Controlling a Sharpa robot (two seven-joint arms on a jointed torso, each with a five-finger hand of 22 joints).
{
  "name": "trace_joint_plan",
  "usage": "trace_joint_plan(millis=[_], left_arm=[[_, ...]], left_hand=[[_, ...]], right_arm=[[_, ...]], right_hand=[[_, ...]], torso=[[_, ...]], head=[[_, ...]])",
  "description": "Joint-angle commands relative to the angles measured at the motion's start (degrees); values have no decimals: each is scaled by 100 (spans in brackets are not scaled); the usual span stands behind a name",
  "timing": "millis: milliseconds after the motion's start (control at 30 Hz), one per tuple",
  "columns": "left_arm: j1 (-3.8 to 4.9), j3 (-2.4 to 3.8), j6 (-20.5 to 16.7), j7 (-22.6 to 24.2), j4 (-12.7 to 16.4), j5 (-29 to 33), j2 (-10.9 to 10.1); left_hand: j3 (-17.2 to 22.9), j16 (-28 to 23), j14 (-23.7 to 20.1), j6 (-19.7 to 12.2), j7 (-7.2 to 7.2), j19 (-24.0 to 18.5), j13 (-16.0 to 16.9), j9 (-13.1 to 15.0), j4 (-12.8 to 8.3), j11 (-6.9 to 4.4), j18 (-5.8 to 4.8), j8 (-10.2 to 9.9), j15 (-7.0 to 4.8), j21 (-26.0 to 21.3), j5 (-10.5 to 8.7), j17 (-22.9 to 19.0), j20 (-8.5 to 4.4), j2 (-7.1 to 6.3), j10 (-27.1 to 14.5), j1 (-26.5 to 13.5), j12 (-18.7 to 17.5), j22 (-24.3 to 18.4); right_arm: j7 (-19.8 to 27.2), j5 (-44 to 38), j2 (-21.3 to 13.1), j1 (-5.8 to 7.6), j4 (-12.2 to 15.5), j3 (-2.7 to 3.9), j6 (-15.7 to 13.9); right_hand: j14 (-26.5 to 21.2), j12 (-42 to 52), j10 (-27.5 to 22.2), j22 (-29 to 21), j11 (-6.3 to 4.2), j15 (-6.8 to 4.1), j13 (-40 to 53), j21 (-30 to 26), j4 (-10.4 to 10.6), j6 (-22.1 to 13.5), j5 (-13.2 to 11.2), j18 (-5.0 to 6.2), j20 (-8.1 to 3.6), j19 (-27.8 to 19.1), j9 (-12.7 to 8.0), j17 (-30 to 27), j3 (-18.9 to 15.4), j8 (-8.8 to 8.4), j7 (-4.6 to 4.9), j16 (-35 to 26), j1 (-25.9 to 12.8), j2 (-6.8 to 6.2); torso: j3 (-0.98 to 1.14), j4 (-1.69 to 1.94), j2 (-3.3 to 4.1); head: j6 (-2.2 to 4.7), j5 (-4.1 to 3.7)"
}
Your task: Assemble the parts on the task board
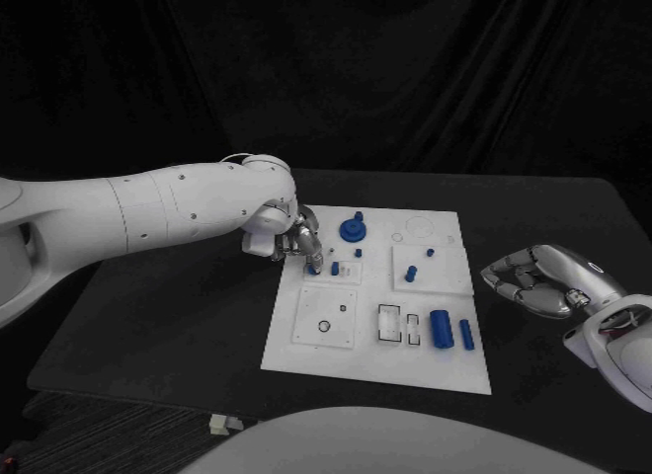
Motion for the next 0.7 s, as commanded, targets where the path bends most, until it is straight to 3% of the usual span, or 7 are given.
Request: trace_joint_plan(millis=[33, 700], left_arm=[[-23, -2, 42, 61, -19, 5, 27], [-81, -2, -121, 96, -128, 5, 63]], left_hand=[[481, 15, 595, -7, -12, -59, 1381, -7, -536, 31, 69, -28, 50, -30, -32, 1510, 1, 51, 438, 3, -33, 890], [469, 15, 595, -32, 4, -46, 1390, -21, -543, 42, 62, -64, 60, 3, -37, 1510, 11, 114, 451, 6, -18, 900]], right_arm=[[-72, -14, -8, -14, 8, 3, 29], [-82, -14, 12, -17, -12, 3, 45]], right_hand=[[281, -18, -9, 1026, 31, 50, 220, -14, -26, 28, 20, 47, 37, -2, 9, -5, 4, -31, 8, -15, 41, -32], [278, -28, -15, 1022, 34, 51, 209, -30, -29, 16, 18, 50, 38, -7, 8, -24, 4, -40, 12, -27, 37, -35]], torso=[[-1, -3, 0], [-1, -6, -7]], head=[[-1, -2], [-1, -12]])
